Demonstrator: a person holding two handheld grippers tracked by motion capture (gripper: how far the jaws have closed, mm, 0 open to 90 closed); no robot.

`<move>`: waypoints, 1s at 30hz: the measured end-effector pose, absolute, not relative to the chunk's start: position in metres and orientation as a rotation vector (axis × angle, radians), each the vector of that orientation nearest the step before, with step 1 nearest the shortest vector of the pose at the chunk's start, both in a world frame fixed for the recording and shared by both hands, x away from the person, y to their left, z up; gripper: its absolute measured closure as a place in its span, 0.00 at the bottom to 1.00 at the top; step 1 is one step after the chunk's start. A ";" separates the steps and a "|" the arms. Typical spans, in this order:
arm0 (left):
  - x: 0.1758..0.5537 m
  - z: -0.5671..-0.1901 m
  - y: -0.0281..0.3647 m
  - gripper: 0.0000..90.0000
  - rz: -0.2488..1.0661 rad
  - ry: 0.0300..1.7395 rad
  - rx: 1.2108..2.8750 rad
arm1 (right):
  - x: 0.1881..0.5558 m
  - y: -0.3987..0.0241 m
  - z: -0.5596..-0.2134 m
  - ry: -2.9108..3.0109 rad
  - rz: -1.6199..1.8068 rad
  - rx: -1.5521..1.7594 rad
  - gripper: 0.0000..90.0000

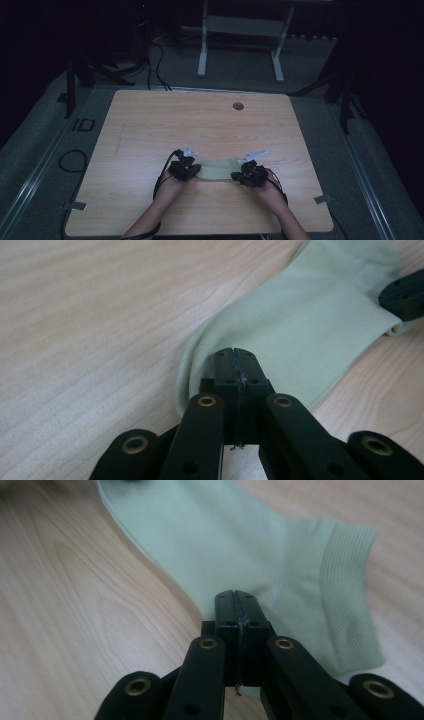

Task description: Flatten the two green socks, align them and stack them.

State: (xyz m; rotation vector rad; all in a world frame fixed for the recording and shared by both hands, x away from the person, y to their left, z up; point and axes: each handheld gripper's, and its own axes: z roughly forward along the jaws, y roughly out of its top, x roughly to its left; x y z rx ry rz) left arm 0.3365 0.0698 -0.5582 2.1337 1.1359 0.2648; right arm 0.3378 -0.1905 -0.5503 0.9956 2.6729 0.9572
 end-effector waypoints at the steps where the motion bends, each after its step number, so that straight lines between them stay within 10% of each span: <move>1: 0.337 -0.559 0.071 0.99 0.253 1.144 2.115 | 0.338 -0.192 -0.551 2.673 0.974 1.001 1.00; 15: 0.336 -0.557 0.072 0.98 0.249 1.138 2.110 | 0.338 -0.194 -0.548 2.682 0.966 1.004 0.93; 22: 0.326 -0.541 0.072 0.79 0.221 1.061 2.059 | 0.337 -0.194 -0.535 2.649 1.026 0.977 0.75; 30: 0.315 -0.529 0.066 0.28 0.281 0.989 2.070 | 0.338 -0.200 -0.514 2.533 1.149 0.969 0.33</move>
